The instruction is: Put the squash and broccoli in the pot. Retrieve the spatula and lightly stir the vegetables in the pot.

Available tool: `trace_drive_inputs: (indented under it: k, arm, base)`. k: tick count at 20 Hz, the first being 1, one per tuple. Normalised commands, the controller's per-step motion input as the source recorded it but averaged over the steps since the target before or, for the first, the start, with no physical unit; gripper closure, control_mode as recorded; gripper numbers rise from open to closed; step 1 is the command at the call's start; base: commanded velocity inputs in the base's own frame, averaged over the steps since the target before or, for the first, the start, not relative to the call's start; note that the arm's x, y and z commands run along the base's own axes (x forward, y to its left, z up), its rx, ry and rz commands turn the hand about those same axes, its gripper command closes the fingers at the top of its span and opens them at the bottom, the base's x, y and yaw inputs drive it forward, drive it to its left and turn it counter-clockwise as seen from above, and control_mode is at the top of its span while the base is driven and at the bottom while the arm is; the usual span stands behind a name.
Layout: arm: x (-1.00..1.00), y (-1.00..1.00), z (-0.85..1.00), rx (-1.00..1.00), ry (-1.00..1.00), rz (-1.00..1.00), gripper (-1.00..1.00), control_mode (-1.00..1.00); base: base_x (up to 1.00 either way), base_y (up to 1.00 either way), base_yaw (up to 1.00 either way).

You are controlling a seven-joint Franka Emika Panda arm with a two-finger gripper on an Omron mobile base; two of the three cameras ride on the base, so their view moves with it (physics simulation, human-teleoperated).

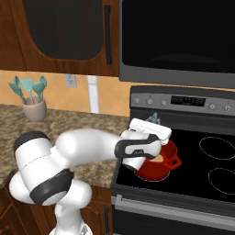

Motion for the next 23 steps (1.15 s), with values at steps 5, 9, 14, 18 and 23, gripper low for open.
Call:
trace_drive_inputs:
  k: [5, 9, 14, 18, 23]
  arm:
    - [-0.33, -0.03, -0.13, -0.03, 0.33, 0.0, 1.0, -1.0]
    - [-0.04, -0.1, -0.08, -0.03, 0.39, 0.0, 1.0, -1.0]
    - [0.58, -0.03, -0.3, 0.0, 0.17, 0.0, 1.0, -1.0]
    - [1.0, 0.0, -0.48, 0.07, -0.06, 0.0, 1.0, -1.0]
    - [0.94, 0.0, -0.77, 0.12, -0.22, 0.0, 1.0, -1.0]
  base:
    - [0.0, 0.0, 0.0]
    - [0.0, 0.0, 0.0]
    - [0.0, 0.0, 0.0]
    - [0.0, 0.0, 0.0]
    - [0.0, 0.0, 0.0]
